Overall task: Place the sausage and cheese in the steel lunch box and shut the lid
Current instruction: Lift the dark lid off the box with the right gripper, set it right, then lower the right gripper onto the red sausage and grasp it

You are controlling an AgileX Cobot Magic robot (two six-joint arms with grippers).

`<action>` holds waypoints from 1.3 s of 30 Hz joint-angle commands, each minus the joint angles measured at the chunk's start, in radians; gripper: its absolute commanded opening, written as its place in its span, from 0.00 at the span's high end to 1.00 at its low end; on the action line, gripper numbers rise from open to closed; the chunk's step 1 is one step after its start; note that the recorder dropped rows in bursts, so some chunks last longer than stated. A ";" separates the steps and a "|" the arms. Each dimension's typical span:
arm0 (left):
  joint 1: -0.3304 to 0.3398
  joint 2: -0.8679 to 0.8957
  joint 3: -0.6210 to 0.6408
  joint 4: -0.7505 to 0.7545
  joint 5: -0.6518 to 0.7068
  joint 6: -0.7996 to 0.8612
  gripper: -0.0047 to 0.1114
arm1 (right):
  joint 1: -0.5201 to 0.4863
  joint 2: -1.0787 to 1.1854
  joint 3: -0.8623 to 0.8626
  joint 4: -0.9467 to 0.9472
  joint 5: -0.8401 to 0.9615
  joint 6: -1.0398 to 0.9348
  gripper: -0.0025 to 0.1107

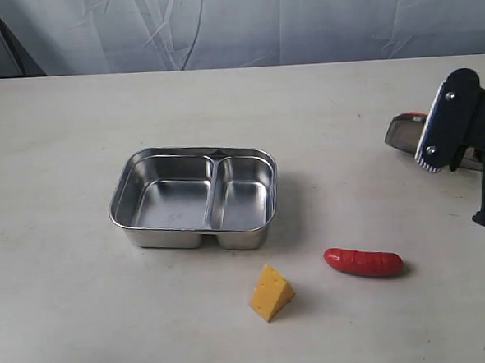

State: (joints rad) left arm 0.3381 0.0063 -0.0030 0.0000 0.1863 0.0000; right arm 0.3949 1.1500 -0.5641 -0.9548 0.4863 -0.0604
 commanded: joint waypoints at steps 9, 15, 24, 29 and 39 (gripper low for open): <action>-0.007 -0.006 0.003 0.000 -0.006 0.000 0.96 | 0.085 0.336 0.009 0.198 -0.108 0.121 0.98; -0.007 -0.006 0.003 0.000 -0.006 0.000 0.96 | 0.085 0.410 0.009 0.200 -0.156 0.166 0.77; -0.007 -0.006 0.003 0.000 -0.006 0.000 0.96 | 0.085 0.392 -0.068 0.358 -0.100 0.168 0.51; -0.007 -0.006 0.003 0.000 -0.006 0.000 0.96 | 0.085 0.333 -0.129 0.499 0.046 0.159 0.51; -0.007 -0.006 0.003 0.000 -0.006 0.000 0.96 | 0.217 0.241 -0.199 0.970 0.268 -0.248 0.69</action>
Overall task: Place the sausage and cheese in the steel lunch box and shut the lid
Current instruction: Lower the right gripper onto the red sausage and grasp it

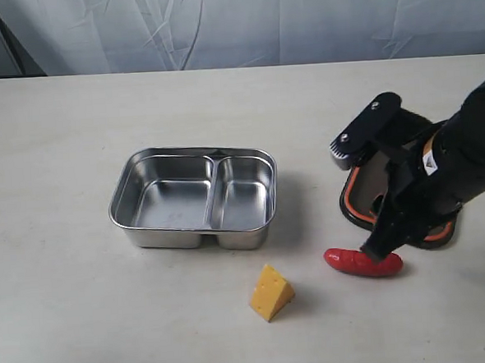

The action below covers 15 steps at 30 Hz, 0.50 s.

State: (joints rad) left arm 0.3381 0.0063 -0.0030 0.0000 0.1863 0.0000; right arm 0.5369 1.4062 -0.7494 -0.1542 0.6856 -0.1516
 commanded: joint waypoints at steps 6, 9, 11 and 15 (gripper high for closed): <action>-0.007 -0.006 0.003 0.000 -0.006 0.000 0.96 | 0.170 -0.016 -0.014 0.079 0.081 -0.156 0.51; -0.007 -0.006 0.003 0.000 -0.006 0.000 0.96 | 0.173 -0.006 -0.014 0.050 0.033 -0.156 0.46; -0.007 -0.006 0.003 0.000 -0.008 0.000 0.96 | 0.173 0.011 -0.014 0.053 0.017 -0.156 0.46; -0.007 -0.006 0.003 0.000 -0.008 0.000 0.96 | 0.173 0.082 -0.014 0.059 -0.015 -0.152 0.46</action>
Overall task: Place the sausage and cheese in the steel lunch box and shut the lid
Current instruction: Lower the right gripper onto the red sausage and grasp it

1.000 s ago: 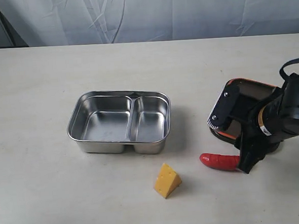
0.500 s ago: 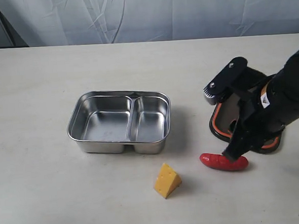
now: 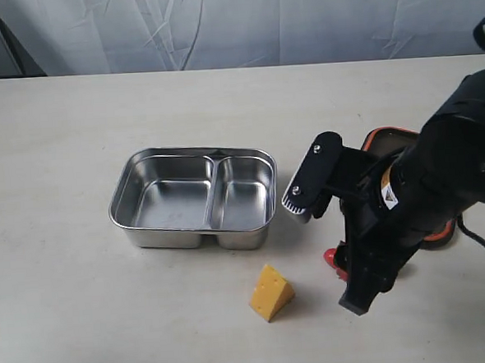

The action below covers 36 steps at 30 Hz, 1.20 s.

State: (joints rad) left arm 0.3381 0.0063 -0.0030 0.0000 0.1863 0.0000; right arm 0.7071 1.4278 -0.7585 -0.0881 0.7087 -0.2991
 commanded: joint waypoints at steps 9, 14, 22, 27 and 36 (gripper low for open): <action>-0.007 -0.006 0.003 0.000 -0.008 0.000 0.96 | 0.003 0.150 -0.005 -0.021 -0.106 -0.002 0.46; -0.007 -0.006 0.003 0.000 -0.008 0.000 0.96 | 0.003 0.198 -0.005 -0.043 -0.121 -0.002 0.49; -0.007 -0.006 0.003 0.000 -0.008 0.000 0.96 | 0.003 0.255 -0.005 -0.111 -0.142 0.031 0.50; -0.007 -0.006 0.003 0.000 -0.008 0.000 0.96 | 0.003 0.291 -0.005 -0.112 -0.149 0.031 0.50; -0.007 -0.006 0.003 0.000 -0.008 0.000 0.96 | 0.003 0.310 -0.005 -0.154 -0.209 0.053 0.50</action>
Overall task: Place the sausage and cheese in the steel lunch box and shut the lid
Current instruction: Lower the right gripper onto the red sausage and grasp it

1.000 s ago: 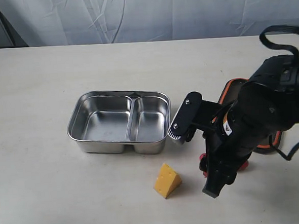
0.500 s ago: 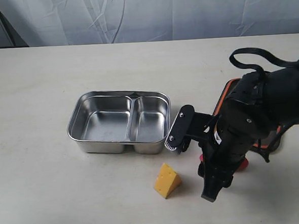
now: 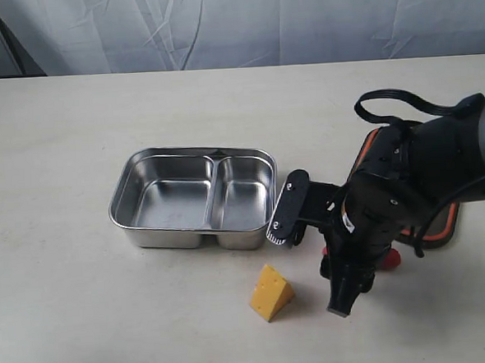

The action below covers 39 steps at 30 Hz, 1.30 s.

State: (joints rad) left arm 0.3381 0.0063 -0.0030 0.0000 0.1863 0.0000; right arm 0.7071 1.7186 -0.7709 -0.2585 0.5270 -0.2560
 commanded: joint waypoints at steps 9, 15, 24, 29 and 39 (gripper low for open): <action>-0.007 -0.006 0.003 0.000 -0.008 0.000 0.96 | 0.003 0.019 0.007 -0.067 -0.051 0.073 0.50; -0.007 -0.006 0.003 0.000 -0.008 0.000 0.96 | 0.003 0.021 0.007 -0.077 -0.056 0.094 0.70; -0.007 -0.006 0.003 0.000 -0.008 0.000 0.96 | 0.003 0.040 0.007 -0.077 -0.008 0.099 0.98; -0.007 -0.006 0.003 0.000 -0.008 0.000 0.96 | 0.003 0.029 0.007 -0.087 0.000 0.153 0.99; -0.007 -0.006 0.003 0.000 -0.008 0.000 0.96 | 0.003 -0.178 -0.003 -0.189 0.017 0.289 0.99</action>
State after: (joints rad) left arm 0.3381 0.0063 -0.0030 0.0000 0.1863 0.0000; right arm 0.7112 1.5739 -0.7650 -0.4370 0.5441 0.0195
